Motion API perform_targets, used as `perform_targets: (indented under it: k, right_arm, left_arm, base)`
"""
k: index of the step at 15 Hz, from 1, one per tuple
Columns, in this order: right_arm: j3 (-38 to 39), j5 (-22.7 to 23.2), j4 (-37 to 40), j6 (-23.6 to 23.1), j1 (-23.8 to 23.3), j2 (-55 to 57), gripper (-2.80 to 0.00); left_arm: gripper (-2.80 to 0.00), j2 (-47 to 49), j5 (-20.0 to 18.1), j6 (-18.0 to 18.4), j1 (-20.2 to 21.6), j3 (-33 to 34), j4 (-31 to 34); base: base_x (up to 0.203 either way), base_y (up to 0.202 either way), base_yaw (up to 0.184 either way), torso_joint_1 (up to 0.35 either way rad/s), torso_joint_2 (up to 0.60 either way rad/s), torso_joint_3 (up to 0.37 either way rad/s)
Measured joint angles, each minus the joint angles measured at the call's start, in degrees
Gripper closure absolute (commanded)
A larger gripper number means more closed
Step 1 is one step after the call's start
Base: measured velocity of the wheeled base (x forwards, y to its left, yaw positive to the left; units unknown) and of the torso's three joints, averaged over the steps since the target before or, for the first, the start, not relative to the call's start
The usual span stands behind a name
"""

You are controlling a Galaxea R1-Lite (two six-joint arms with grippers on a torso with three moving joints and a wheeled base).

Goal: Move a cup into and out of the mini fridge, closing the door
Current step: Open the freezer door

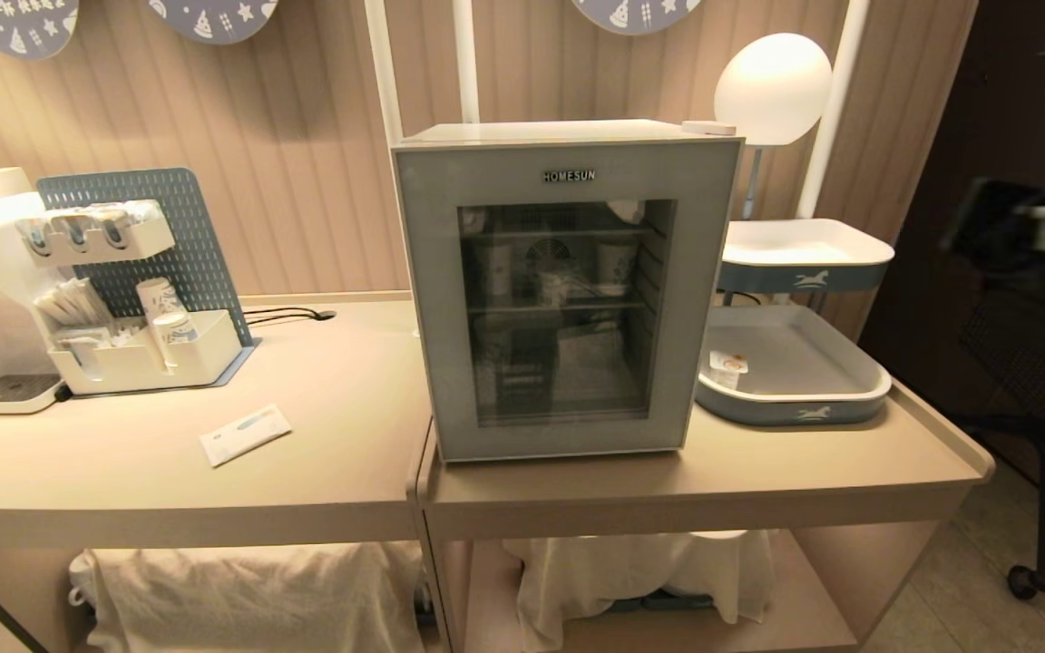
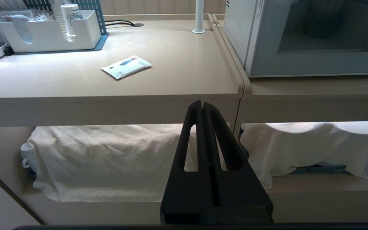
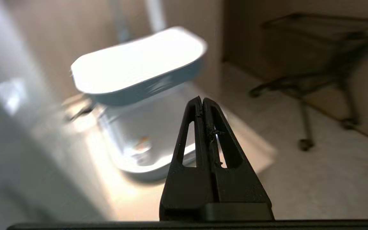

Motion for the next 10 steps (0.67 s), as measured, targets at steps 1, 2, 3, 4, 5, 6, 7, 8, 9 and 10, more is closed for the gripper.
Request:
perform_targets:
  k: [1, 2, 3, 4, 5, 6, 7, 8, 9, 10]
  right_arm:
    - [3.22, -1.31, 0.75, -0.90, -2.24, -6.43, 0.00]
    - [6.23, -2.30, 1.93, -1.78, -4.97, -12.87, 0.00]
    - [9.29, -3.05, 3.35, -2.68, -8.07, -19.76, 0.00]
    - [12.05, -3.36, 4.64, -3.54, -10.48, -25.73, 0.00]
    - [15.30, -3.17, 5.98, -4.24, -12.58, -32.07, 0.00]
    - [18.74, -2.63, 7.35, -4.89, -14.17, -38.32, 0.00]
    - [22.02, -2.01, 8.80, -5.56, -15.29, -44.04, 0.00]
    - [25.44, -1.40, 10.58, -6.30, -16.31, -50.11, 0.00]
    - [28.57, -0.47, 12.48, -6.83, -16.95, -55.96, 0.00]
    - [31.50, 1.63, 14.16, -7.18, -17.34, -61.49, 0.00]
  left_arm:
    - [0.00, 0.00, 0.02, -0.01, -0.01, 0.00, 0.00]
    - [0.00, 0.00, 0.03, -0.01, -0.01, 0.00, 0.00]
    - [0.00, 0.00, 0.02, 0.01, -0.01, 0.00, 0.00]
    - [0.00, 0.00, 0.02, -0.03, 0.03, 0.00, 0.00]
    - [0.00, 0.00, 0.02, -0.03, 0.01, 0.00, 0.00]
    - [0.00, 0.00, 0.02, -0.03, -0.06, 0.00, 0.00]
    - [0.00, 0.00, 0.02, -0.03, -0.04, 0.00, 0.00]
    - [0.00, 0.00, 0.02, -0.03, 0.03, 0.00, 0.00]
    - [0.00, 0.00, 0.02, -0.01, 0.00, 0.00, -0.01]
    - [0.00, 0.00, 0.02, -0.01, -0.06, 0.00, -0.02]
  base:
    - [0.000, 0.000, 0.000, 0.000, 0.00, 0.000]
    - [0.000, 0.000, 0.000, 0.000, 0.00, 0.000]
    - [0.000, 0.000, 0.000, 0.000, 0.00, 0.000]
    - [0.000, 0.000, 0.000, 0.000, 0.00, 0.000]
    - [0.000, 0.000, 0.000, 0.000, 0.00, 0.000]
    - [0.000, 0.000, 0.000, 0.000, 0.00, 0.000]
    - [0.000, 0.000, 0.000, 0.000, 0.00, 0.000]
    - [0.000, 0.000, 0.000, 0.000, 0.00, 0.000]
    - [0.000, 0.000, 0.000, 0.000, 0.00, 0.000]
    - [0.000, 0.000, 0.000, 0.000, 0.00, 0.000]
